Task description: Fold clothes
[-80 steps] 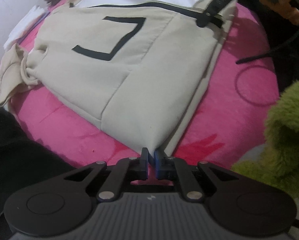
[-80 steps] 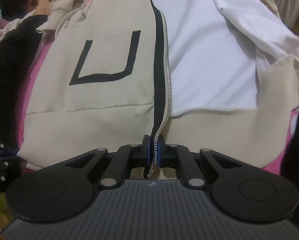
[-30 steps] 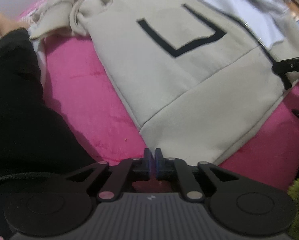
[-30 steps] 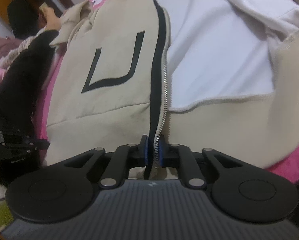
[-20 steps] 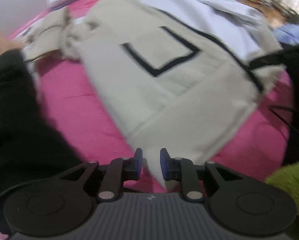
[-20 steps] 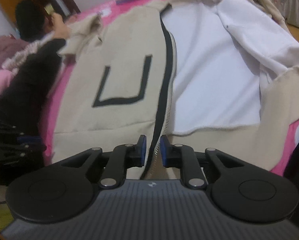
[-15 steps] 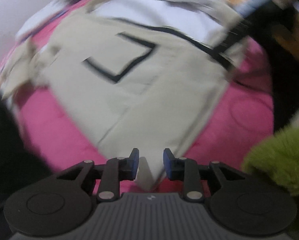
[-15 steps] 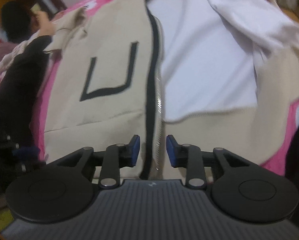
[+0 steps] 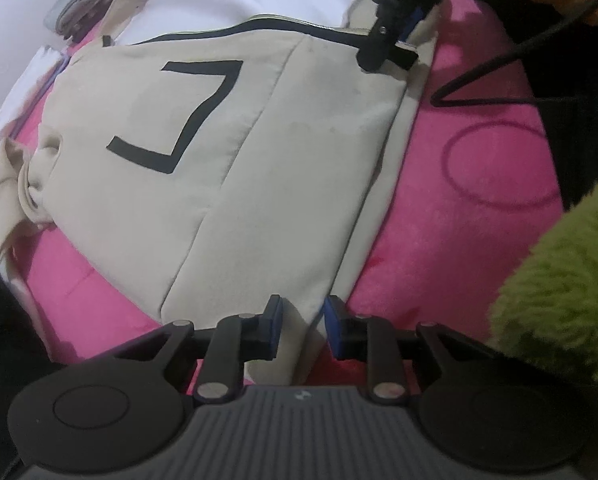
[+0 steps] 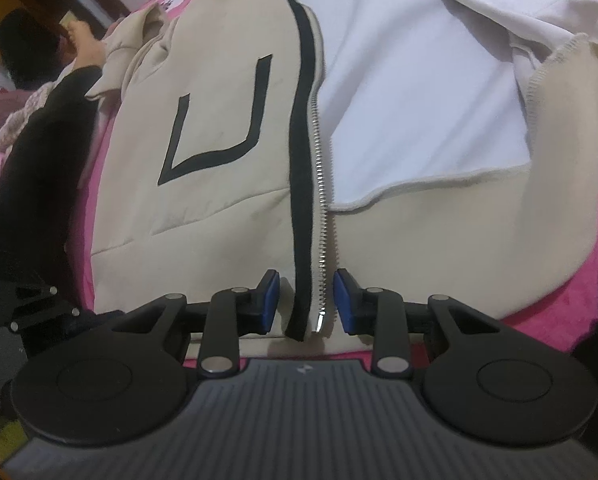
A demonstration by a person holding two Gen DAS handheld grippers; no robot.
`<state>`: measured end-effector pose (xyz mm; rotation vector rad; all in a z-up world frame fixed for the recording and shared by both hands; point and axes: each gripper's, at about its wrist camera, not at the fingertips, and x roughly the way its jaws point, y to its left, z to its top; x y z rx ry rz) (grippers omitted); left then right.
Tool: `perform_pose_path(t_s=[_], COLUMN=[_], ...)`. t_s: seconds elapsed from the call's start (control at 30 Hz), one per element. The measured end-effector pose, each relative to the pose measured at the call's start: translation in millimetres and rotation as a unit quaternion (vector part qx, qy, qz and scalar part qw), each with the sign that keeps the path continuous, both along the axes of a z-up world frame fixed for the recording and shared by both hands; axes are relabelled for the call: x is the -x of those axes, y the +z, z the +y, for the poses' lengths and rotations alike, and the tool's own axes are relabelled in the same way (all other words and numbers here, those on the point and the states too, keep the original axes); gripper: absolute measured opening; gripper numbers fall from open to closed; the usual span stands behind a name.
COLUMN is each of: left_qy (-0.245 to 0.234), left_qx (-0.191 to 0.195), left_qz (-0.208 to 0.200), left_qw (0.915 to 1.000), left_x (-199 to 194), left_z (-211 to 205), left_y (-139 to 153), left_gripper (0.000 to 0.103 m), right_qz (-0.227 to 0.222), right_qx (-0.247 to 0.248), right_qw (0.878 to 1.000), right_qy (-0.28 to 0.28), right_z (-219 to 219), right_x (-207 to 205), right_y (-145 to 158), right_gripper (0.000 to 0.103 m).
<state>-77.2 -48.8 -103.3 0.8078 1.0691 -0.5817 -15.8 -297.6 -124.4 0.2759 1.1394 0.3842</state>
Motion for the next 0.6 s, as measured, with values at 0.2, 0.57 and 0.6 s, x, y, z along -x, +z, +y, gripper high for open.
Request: perform_pose_path(t_s=[0.2, 0.57, 0.6], left_qy=[-0.006, -0.029, -0.036], left_qx=[-0.006, 0.028, 0.027], left_qz=[-0.003, 0.015, 0.014], left_qw=[1.0000, 0.9991, 0.9989], left_x=[0, 9, 11], left_z=[-2, 10, 10], left_y=[-2, 26, 25], left_gripper=[0.013, 0.002, 0.002], right_qz=[-0.010, -0.035, -0.036], right_qx=[0.001, 0.022, 0.029], right_qw=[1.000, 0.998, 0.998], right_qy=[0.000, 0.043, 0.052], right_z=[0, 7, 7], right_x=[-1, 5, 5], right_y=[-3, 18, 23], right_gripper=[0.015, 0.005, 0.005])
